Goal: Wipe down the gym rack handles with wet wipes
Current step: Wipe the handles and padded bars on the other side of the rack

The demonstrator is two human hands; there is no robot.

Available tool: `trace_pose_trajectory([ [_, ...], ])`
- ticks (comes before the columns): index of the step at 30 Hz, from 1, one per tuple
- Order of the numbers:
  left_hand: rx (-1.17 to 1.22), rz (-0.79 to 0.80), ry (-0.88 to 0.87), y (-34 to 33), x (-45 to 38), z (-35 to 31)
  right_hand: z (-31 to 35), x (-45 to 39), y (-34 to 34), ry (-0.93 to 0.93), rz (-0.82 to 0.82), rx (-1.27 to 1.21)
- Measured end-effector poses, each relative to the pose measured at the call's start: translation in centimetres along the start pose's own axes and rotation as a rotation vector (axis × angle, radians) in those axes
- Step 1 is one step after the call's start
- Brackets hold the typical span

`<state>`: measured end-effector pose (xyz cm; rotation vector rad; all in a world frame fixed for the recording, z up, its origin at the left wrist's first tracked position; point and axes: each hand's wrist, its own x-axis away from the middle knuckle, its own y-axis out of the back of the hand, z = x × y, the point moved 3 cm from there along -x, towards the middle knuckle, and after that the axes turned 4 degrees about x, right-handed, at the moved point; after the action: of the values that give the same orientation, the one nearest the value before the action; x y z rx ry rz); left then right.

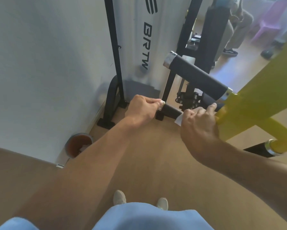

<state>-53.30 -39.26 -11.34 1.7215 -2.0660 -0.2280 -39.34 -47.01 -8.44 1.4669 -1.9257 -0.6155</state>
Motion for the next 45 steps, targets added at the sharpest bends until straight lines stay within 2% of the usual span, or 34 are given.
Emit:
trace_pose_trajectory([
  [5, 0.072, -0.002, 0.042, -0.2, 0.2, -0.2, 2.7, -3.4, 1.0, 0.069, -0.252, -0.527],
  [9, 0.088, 0.018, 0.062, 0.2, 0.1, -0.2, 3.1, -4.1, 1.5, 0.108, -0.281, -0.746],
  [11, 0.118, -0.004, 0.072, 0.1, 0.2, 0.1, 2.0, -3.0, 1.3, 0.096, -0.200, -0.650],
  [14, 0.210, -0.044, 0.087, -0.2, 0.8, 0.3, 0.0, -0.4, 1.6, 0.043, -0.075, -0.313],
  [16, 0.223, -0.039, 0.083, -0.4, 1.1, 0.4, -0.6, 1.6, 2.3, 0.088, -0.101, -0.203],
  [17, 0.224, -0.032, 0.078, -0.2, 1.3, 0.5, -1.1, 2.6, 3.3, 0.119, -0.182, -0.242],
  [19, 0.207, -0.026, 0.056, 0.5, 1.4, 0.5, -2.4, 4.5, 5.5, 0.171, -0.316, -0.451],
  [21, 0.190, -0.045, 0.033, 1.4, 1.6, 0.4, -3.7, 6.0, 7.4, 0.284, -0.219, -0.852],
  [22, 0.196, -0.062, 0.011, 1.9, 1.7, 0.2, -4.6, 6.4, 8.1, 0.282, -0.184, -1.053],
  [23, 0.212, -0.088, -0.023, 2.5, 1.7, -0.2, -5.6, 6.7, 8.9, 0.261, -0.275, -1.194],
  [25, 0.268, -0.149, -0.111, 3.6, 1.8, -1.3, -7.8, 6.7, 9.8, 0.137, -0.640, -1.340],
  [27, 0.318, -0.192, -0.219, 4.6, 1.9, -2.9, -9.0, 6.3, 10.6, 0.000, -0.943, -1.277],
  [28, 0.341, -0.206, -0.266, 5.0, 1.9, -3.8, -8.9, 5.9, 11.1, -0.056, -0.986, -1.204],
  [29, 0.371, -0.216, -0.298, 5.3, 1.9, -4.7, -8.5, 5.2, 11.5, -0.094, -0.963, -1.097],
  [32, 0.500, -0.208, -0.331, 5.7, 1.5, -7.3, -6.1, 2.7, 11.2, -0.075, -0.673, -0.919],
  [37, 0.501, -0.100, -0.343, 5.1, 1.1, -9.4, -6.7, 3.0, 10.9, -0.004, -0.490, -0.877],
  [43, 0.460, -0.124, -0.377, 4.9, 1.3, -9.4, -7.5, 2.6, 10.6, 0.033, -0.315, -0.837],
  [45, 0.452, -0.119, -0.368, 5.0, 1.1, -9.5, -7.3, 1.4, 11.1, 0.025, -0.309, -0.813],
])
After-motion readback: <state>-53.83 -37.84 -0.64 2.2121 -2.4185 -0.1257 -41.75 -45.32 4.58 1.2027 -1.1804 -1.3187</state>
